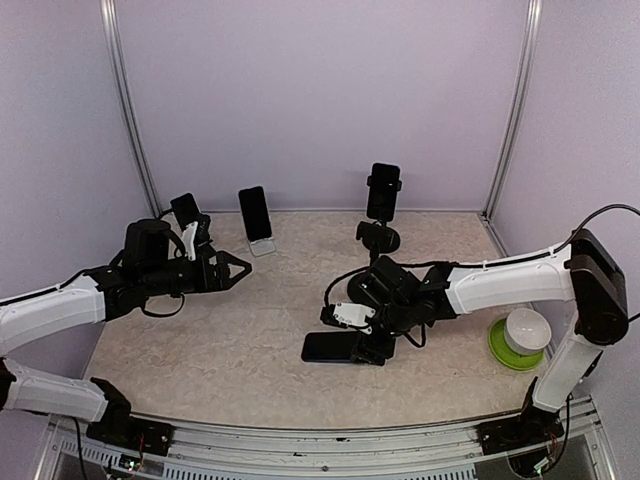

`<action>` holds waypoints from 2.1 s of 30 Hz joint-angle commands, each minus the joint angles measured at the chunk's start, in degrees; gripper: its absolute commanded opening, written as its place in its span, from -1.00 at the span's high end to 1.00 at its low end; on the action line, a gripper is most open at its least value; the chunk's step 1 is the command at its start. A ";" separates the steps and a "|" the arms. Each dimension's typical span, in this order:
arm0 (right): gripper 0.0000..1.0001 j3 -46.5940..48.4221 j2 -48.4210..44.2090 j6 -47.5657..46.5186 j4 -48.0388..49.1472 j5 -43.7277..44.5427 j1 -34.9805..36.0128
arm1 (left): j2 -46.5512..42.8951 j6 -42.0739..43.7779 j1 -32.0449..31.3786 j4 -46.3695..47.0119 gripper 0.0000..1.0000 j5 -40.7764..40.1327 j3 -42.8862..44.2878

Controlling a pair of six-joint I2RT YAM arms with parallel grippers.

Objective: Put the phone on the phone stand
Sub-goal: Pick up the phone at the center of the board.

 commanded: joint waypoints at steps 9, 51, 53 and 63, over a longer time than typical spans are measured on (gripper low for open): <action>0.10 1.28 5.19 1.87 -3.10 -5.24 0.81 | 1.74 -0.32 -0.57 3.23 -0.98 5.77 -0.84; -0.64 20.23 21.92 -0.17 -26.35 2.74 3.35 | 1.93 0.44 -0.48 1.93 -0.98 4.93 0.96; -0.56 21.20 22.61 -0.17 -27.47 2.96 3.40 | 1.94 0.44 -0.43 1.89 -0.98 4.84 0.84; -0.03 22.58 22.01 -1.10 -26.79 3.16 4.44 | 1.70 0.21 -0.43 2.01 -0.98 4.68 0.57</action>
